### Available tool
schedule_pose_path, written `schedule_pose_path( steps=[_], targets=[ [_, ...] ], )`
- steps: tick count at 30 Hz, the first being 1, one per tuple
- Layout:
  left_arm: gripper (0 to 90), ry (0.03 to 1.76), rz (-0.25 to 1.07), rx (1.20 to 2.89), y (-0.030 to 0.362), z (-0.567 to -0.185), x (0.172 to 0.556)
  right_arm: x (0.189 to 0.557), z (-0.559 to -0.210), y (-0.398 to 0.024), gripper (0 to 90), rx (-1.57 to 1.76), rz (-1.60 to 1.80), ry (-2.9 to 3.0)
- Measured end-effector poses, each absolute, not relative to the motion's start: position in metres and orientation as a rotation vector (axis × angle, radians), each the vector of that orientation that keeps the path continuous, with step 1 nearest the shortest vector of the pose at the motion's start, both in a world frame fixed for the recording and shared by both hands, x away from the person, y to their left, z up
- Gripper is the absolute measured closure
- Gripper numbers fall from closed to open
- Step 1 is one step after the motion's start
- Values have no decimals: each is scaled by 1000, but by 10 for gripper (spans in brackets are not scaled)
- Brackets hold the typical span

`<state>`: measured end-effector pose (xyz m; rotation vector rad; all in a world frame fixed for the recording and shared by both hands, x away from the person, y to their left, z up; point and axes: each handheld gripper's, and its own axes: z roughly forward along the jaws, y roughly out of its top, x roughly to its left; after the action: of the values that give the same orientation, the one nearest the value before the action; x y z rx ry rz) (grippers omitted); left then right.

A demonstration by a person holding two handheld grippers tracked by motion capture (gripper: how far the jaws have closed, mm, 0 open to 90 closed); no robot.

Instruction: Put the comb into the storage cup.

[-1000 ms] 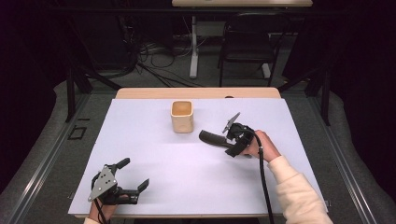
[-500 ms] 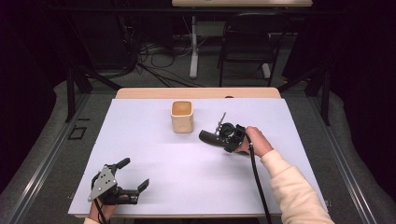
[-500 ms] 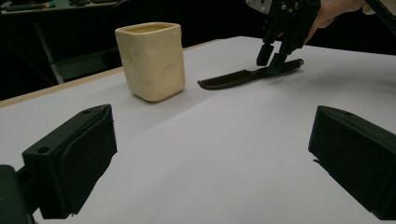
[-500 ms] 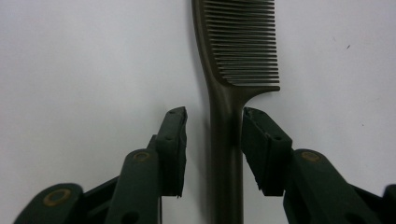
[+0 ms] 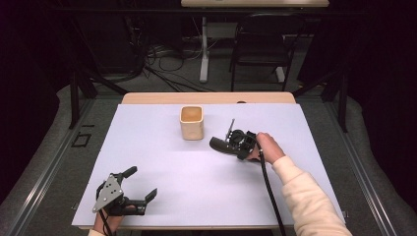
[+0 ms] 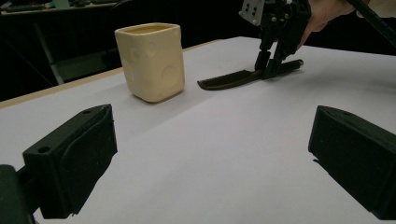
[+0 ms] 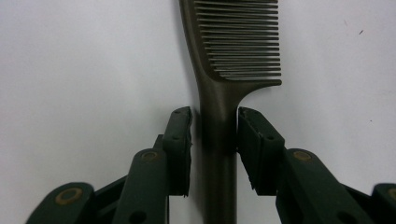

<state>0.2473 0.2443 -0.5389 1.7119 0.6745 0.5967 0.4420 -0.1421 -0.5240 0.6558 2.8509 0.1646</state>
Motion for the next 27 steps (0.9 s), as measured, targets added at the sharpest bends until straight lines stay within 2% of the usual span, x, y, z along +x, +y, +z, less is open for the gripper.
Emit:
schedule_pose_path(
  steps=[11, 27],
  targets=[
    [10, 674, 593, 1714, 244, -539, 247, 447, -526, -140, 709, 673, 145, 2863],
    [10, 676, 595, 1712, 245, -539, 247, 440, -514, -148, 712, 736, 257, 2823]
  ],
)
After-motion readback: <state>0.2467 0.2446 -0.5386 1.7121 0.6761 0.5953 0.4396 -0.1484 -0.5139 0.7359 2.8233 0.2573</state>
